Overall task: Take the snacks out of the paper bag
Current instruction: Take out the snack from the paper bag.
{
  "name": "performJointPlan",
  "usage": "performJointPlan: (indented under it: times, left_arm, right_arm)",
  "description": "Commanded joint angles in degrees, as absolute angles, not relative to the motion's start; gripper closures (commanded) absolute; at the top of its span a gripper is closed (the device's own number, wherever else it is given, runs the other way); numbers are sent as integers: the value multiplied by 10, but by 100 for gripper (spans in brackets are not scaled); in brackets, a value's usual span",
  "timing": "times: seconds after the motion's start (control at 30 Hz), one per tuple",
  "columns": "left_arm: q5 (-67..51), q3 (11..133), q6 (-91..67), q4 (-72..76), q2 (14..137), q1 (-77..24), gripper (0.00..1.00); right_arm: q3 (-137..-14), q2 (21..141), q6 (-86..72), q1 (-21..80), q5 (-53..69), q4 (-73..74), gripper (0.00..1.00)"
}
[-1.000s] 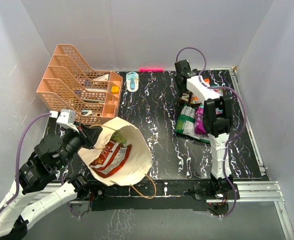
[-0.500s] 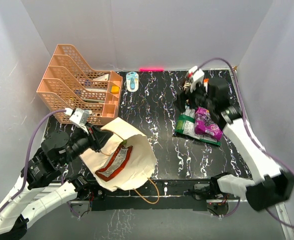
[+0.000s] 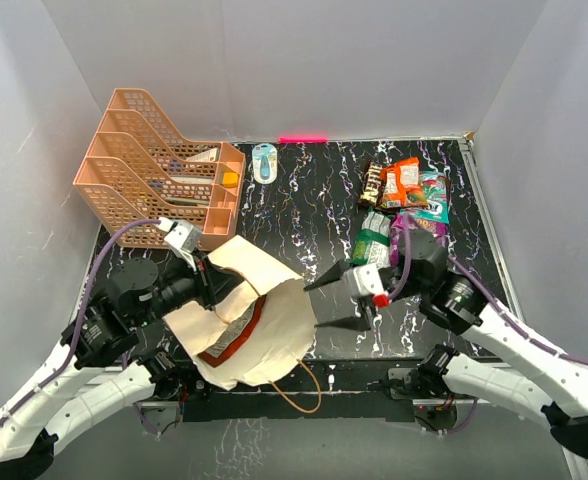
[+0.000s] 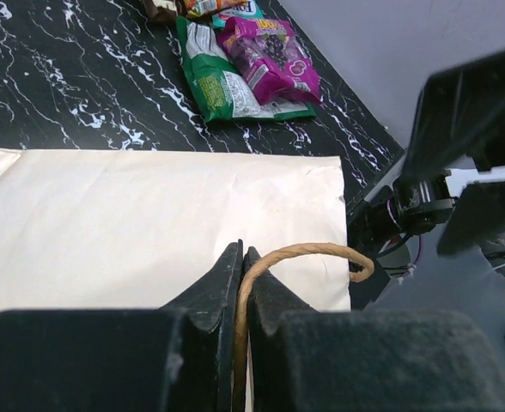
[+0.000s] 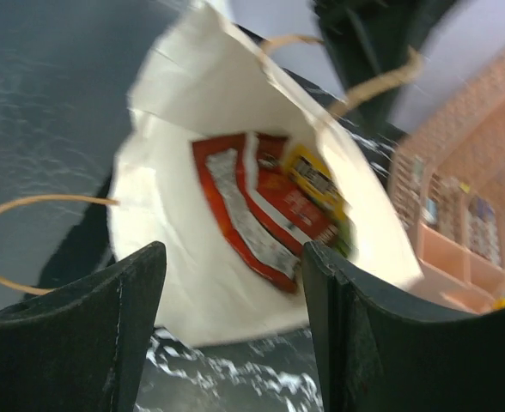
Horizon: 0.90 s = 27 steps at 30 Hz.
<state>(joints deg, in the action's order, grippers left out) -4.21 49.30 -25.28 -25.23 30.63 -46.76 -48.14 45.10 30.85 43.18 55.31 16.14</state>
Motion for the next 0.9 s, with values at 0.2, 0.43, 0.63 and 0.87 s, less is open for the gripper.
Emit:
performJointPlan:
  times: [0.2, 0.43, 0.63, 0.87]
  left_arm:
    - [-31, 472, -295, -206, 297, -466, 98]
    - [-39, 474, -294, -205, 304, -467, 98]
    - [-54, 469, -290, -193, 303, -467, 98]
    - [-67, 471, -283, -189, 297, -467, 98]
  right_arm:
    - [-439, 563, 424, 755, 201, 42, 55]
    - [-461, 709, 553, 775, 50, 29, 62]
    - [-491, 813, 663, 767, -12, 23, 51]
    - [-517, 907, 715, 748, -54, 4, 41]
